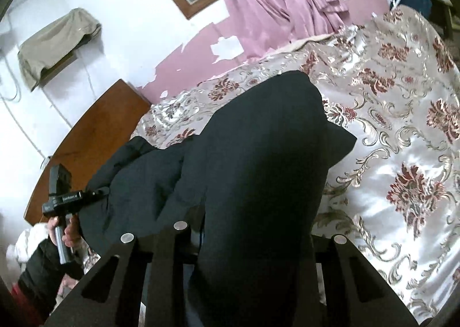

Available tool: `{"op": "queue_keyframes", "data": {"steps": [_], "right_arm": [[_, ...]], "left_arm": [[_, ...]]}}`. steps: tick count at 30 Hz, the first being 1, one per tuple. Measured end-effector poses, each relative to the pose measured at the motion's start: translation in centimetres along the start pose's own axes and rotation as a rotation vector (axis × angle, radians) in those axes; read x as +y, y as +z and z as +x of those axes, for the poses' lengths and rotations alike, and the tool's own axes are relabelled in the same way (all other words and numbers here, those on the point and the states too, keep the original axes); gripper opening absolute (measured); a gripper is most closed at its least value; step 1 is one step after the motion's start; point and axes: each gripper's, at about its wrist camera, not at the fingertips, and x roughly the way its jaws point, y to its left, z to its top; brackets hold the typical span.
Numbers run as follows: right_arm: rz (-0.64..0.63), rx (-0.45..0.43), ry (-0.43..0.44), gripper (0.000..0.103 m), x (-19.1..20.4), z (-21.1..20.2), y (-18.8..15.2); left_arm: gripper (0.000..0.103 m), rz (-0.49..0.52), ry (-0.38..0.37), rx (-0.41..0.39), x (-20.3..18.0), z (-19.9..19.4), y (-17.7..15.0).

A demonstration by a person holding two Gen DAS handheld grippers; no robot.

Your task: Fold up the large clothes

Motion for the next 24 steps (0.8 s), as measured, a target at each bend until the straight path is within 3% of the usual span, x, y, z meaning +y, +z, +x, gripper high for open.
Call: {"op": "queue_keyframes", "data": {"steps": [5,9,16,20,24], "right_arm": [[-0.047,-0.029,0.003,0.025,1.8,-4.0,-2.0],[-0.045,-0.045,-0.006,0.025,1.8,-5.4,-3.9],[0.012,0.001,-0.105,0.025,-1.1,-2.2,-8.1],[0.105,0.006,-0.157,0.027,-3.5,-0.7,-9.8],[0.044,0.018,-0.24,0.033,-3.1,0.7,-10.0]], "left_arm": [[0.022,0.006,-0.019,-0.008,-0.1,-2.9,-2.9],[0.022,0.004,-0.008,-0.004,0.6,-3.0,-4.9],[0.022,0.026,0.138,0.042,2.0,1.8,-9.0],[0.024,0.061,0.185,0.006,2.2,2.4,-9.9],[0.027,0.076,0.247,-0.039,2.1,3.3,-10.0]]}}
